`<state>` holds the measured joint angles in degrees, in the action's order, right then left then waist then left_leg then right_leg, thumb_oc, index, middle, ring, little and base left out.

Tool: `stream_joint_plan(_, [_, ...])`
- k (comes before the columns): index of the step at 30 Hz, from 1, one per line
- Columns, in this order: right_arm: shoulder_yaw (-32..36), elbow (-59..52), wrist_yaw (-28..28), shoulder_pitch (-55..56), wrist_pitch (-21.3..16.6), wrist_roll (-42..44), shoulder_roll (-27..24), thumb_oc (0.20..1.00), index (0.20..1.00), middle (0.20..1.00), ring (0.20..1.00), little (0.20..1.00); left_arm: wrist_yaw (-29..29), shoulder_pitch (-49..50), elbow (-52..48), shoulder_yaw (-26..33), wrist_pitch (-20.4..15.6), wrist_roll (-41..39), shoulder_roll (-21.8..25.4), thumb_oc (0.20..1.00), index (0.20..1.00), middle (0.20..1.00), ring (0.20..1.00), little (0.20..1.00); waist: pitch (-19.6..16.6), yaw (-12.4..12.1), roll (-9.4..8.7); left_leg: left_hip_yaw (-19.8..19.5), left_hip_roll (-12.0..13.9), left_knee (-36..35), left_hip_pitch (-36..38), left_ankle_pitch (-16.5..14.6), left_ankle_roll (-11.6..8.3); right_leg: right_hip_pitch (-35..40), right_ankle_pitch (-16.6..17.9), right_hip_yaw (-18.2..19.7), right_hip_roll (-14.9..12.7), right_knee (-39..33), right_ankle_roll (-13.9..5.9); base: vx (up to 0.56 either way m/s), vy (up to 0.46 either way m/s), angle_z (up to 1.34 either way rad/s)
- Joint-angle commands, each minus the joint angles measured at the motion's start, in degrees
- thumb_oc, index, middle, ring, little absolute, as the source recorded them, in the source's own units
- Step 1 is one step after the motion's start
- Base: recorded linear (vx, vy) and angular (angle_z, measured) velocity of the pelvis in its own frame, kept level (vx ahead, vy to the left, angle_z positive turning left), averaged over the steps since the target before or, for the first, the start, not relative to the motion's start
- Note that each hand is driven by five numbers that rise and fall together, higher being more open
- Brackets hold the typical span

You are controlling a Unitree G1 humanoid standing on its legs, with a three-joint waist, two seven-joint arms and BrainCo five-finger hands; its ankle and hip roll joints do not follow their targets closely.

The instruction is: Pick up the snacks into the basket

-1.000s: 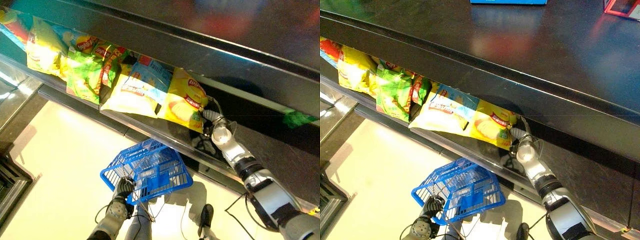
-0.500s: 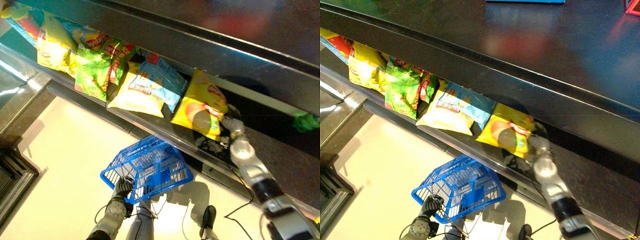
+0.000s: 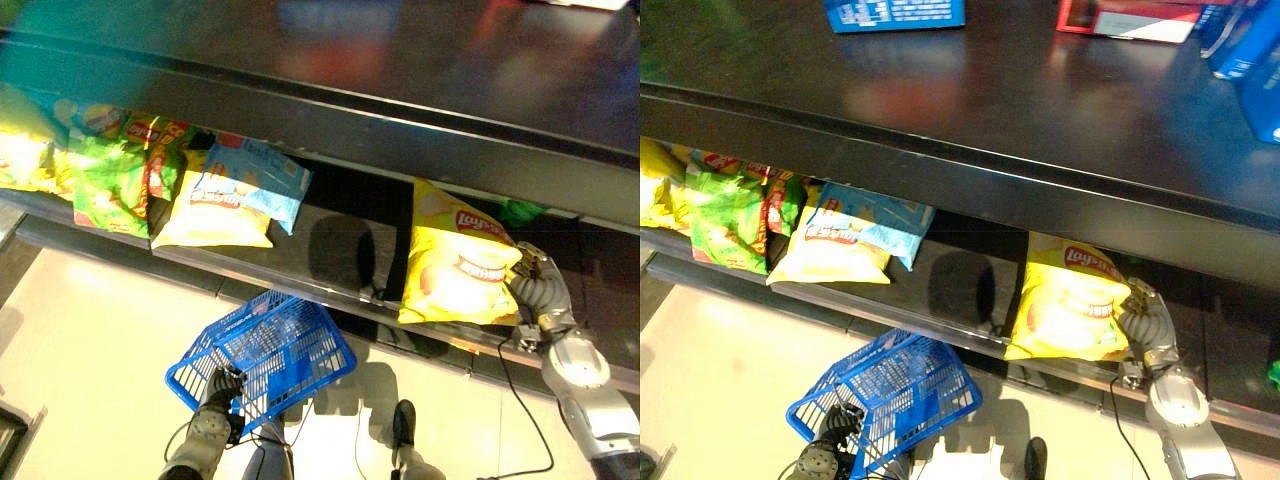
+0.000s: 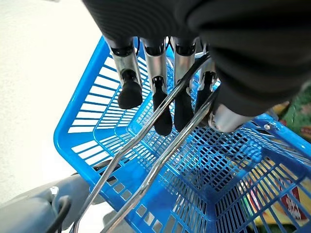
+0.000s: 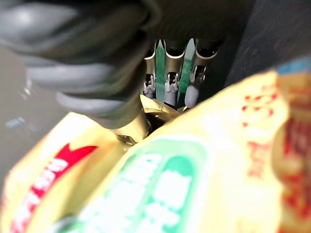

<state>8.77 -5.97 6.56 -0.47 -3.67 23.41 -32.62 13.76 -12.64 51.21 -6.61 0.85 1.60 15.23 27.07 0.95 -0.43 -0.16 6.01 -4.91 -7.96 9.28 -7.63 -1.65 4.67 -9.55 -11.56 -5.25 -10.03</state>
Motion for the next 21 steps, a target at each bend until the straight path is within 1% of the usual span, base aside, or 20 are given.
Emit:
stream_joint_plan(1, [3.8, -6.3, -5.0, 1.9, -4.4, 6.4, -3.3, 0.200, 0.200, 0.200, 0.200, 0.200, -0.5, 4.0, 6.3, -0.7, 1.0, 5.5, 6.3, 0.200, 0.200, 0.200, 0.200, 0.200, -7.9, 0.2, -1.42, 3.1, -3.9, -0.1, -0.5, -3.6, 3.01, -5.6, 1.4, 2.5, 0.4, 1.3, -0.47, 0.02, -0.017, -0.18])
stream_joint_plan(2, [4.1, -8.7, -7.1, 3.8, -4.3, 7.6, -3.9, 0.200, 0.200, 0.200, 0.200, 0.200, -0.9, 4.1, 6.9, -0.2, 0.8, 5.5, 6.3, 0.200, 0.200, 0.200, 0.200, 0.200, -8.4, 0.7, -1.47, 3.5, -3.7, -0.1, -0.2, -3.6, 2.92, -5.6, 1.4, 2.8, 0.5, 1.2, -0.45, 0.04, -0.028, -0.08])
stream_joint_plan(3, [4.7, -12.0, -13.0, 7.3, -3.1, 10.7, -5.9, 0.200, 0.200, 0.200, 0.200, 0.200, -1.8, 4.2, 8.4, 0.9, 0.4, 5.4, 6.6, 0.200, 0.200, 0.200, 0.200, 0.200, -9.0, 1.4, -1.67, 4.0, -3.3, -0.1, 0.1, -3.7, 2.82, -5.6, 1.4, 3.3, 0.8, 1.1, -0.38, 0.03, -0.024, -0.04])
stream_joint_plan(4, [4.8, -12.0, -13.1, 7.4, -3.1, 10.8, -5.9, 0.200, 0.200, 0.200, 0.200, 0.200, -1.8, 4.2, 8.4, 0.9, 0.3, 5.4, 6.6, 0.200, 0.200, 0.200, 0.200, 0.200, -9.1, 1.3, -1.63, 4.1, -3.3, -0.1, 0.1, -3.7, 2.81, -5.6, 1.4, 3.3, 0.8, 1.1, -0.37, 0.03, -0.028, -0.08])
stream_joint_plan(5, [5.4, -13.1, -14.8, 8.9, -2.6, 11.1, -6.8, 0.200, 0.200, 0.200, 0.200, 0.200, -2.4, 4.3, 8.9, 1.1, 0.2, 5.5, 6.6, 0.200, 0.200, 0.200, 0.200, 0.200, -9.4, 1.6, -1.64, 4.3, -3.2, -0.1, 0.3, -3.8, 2.77, -5.7, 1.4, 3.5, 0.9, 1.1, -0.34, 0.02, -0.009, -0.09])
stream_joint_plan(6, [5.0, -14.1, -17.6, 10.8, -2.4, 12.1, -7.4, 0.200, 0.200, 0.200, 0.200, 0.200, -2.8, 4.5, 9.5, 1.5, -0.2, 5.6, 6.6, 0.200, 0.200, 0.200, 0.200, 0.200, -9.7, 2.0, -1.75, 4.5, -3.1, -0.1, 0.4, -3.8, 2.72, -5.7, 1.4, 3.8, 1.0, 1.1, -0.31, 0.02, -0.016, -0.12])
stream_joint_plan(7, [5.1, -14.8, -19.0, 12.3, -2.1, 11.6, -8.1, 0.200, 0.200, 0.200, 0.200, 0.200, -3.2, 4.7, 9.7, 1.6, -0.3, 5.8, 6.6, 0.200, 0.200, 0.200, 0.200, 0.200, -9.9, 2.2, -1.74, 4.7, -3.0, -0.1, 0.5, -3.8, 2.68, -5.7, 1.4, 4.0, 1.1, 1.1, -0.29, 0.03, -0.023, -0.12])
stream_joint_plan(8, [4.1, -16.4, -21.9, 15.1, -1.4, 10.3, -9.5, 0.200, 0.200, 0.200, 0.200, 0.200, -3.8, 5.1, 10.4, 2.0, -0.6, 6.4, 6.1, 0.200, 0.200, 0.200, 0.200, 0.200, -10.4, 2.7, -1.79, 5.3, -2.7, -0.1, 0.9, -4.0, 2.62, -5.7, 1.4, 4.6, 1.3, 1.1, -0.27, 0.02, -0.022, -0.11])
stream_joint_plan(9, [4.1, -16.4, -21.9, 15.1, -1.5, 10.3, -9.5, 0.200, 0.200, 0.200, 0.200, 0.200, -3.8, 5.1, 10.4, 2.0, -0.7, 6.4, 6.1, 0.200, 0.200, 0.200, 0.200, 0.200, -10.4, 2.6, -1.78, 5.3, -2.7, -0.1, 1.0, -4.0, 2.62, -5.7, 1.4, 4.7, 1.3, 1.1, -0.27, 0.02, -0.017, -0.11])
stream_joint_plan(10, [4.7, -17.5, -23.4, 15.9, -1.1, 10.1, -10.5, 0.200, 0.200, 0.200, 0.200, 0.200, -4.0, 5.3, 10.6, 2.1, -0.8, 6.4, 5.9, 0.200, 0.200, 0.200, 0.200, 0.200, -10.6, 2.8, -1.79, 5.5, -2.6, -0.1, 1.1, -4.1, 2.57, -5.7, 1.4, 4.9, 1.4, 1.1, -0.25, 0.01, -0.009, -0.19])
stream_joint_plan(11, [2.0, -17.0, -26.1, 18.5, -0.8, 9.6, -11.4, 0.200, 0.200, 0.200, 0.200, 0.200, -4.2, 5.8, 11.4, 2.5, -1.0, 6.0, 5.3, 0.200, 0.200, 0.200, 0.200, 0.200, -10.9, 3.0, -1.81, 5.8, -2.4, -0.1, 1.4, -4.1, 2.53, -5.7, 1.4, 5.1, 1.6, 1.1, -0.16, 0.01, -0.009, -0.25])
stream_joint_plan(12, [1.9, -17.0, -26.1, 18.5, -0.9, 9.6, -11.5, 0.200, 0.200, 0.200, 0.200, 0.200, -4.2, 5.9, 11.4, 2.5, -1.1, 6.0, 5.3, 0.200, 0.200, 0.200, 0.200, 0.200, -10.9, 3.0, -1.79, 5.8, -2.4, -0.1, 1.4, -4.1, 2.53, -5.7, 1.4, 5.2, 1.6, 1.1, -0.15, 0.01, -0.013, -0.28])
stream_joint_plan(13, [0.7, -17.3, -27.6, 19.5, -0.6, 7.0, -12.8, 0.200, 0.200, 0.200, 0.200, 0.200, -4.3, 6.1, 11.4, 2.9, -1.1, 5.7, 5.1, 0.200, 0.200, 0.200, 0.200, 0.200, -11.0, 3.0, -1.80, 5.9, -2.3, -0.1, 1.5, -4.1, 2.46, -5.6, 1.4, 5.2, 1.7, 1.0, -0.11, 0.00, -0.010, -0.16])
stream_joint_plan(17, [-3.3, -14.2, -28.2, 21.6, -0.3, 2.4, -14.5, 0.200, 0.200, 0.200, 0.200, 0.200, -3.5, 6.9, 12.0, 4.2, -1.3, 3.5, 3.8, 0.200, 0.200, 0.200, 0.200, 0.200, -10.7, 2.9, -1.93, 5.8, -2.1, -0.1, 1.2, -3.7, 2.28, -5.8, 1.4, 5.0, 1.8, 1.0, -0.02, -0.01, -0.017, -0.07])
stream_joint_plan(19, [-4.0, -13.2, -28.5, 22.5, -0.6, 0.8, -15.2, 0.200, 0.200, 0.200, 0.200, 0.200, -3.1, 7.1, 11.8, 4.7, -1.4, 2.3, 3.4, 0.200, 0.200, 0.200, 0.200, 0.200, -10.6, 2.7, -1.95, 5.6, -2.1, -0.1, 1.1, -3.6, 2.26, -5.8, 1.4, 4.9, 1.8, 1.0, 0.03, 0.00, 0.000, 0.00])
stream_joint_plan(20, [-6.6, -10.5, -28.8, 23.2, -0.2, -1.3, -15.7, 0.200, 0.200, 0.200, 0.200, 0.200, -2.0, 7.3, 11.2, 6.0, -1.8, -1.4, 2.6, 0.200, 0.200, 0.200, 0.200, 0.200, -10.3, 2.2, -2.05, 5.1, -2.2, -0.1, 0.8, -3.4, 2.22, -5.8, 1.5, 4.5, 1.9, 1.1, 0.11, -0.02, -0.033, -0.02])
stream_joint_plan(21, [-7.8, -9.0, -28.3, 23.0, -0.6, -2.4, -16.1, 0.200, 0.200, 0.200, 0.200, 0.200, -1.4, 7.3, 10.6, 6.4, -2.1, -3.0, 2.5, 0.200, 0.200, 0.200, 0.200, 0.200, -10.1, 2.2, -2.16, 5.0, -2.2, -0.1, 0.7, -3.4, 2.21, -5.7, 1.5, 4.2, 1.9, 1.1, 0.15, -0.03, -0.044, -0.01])
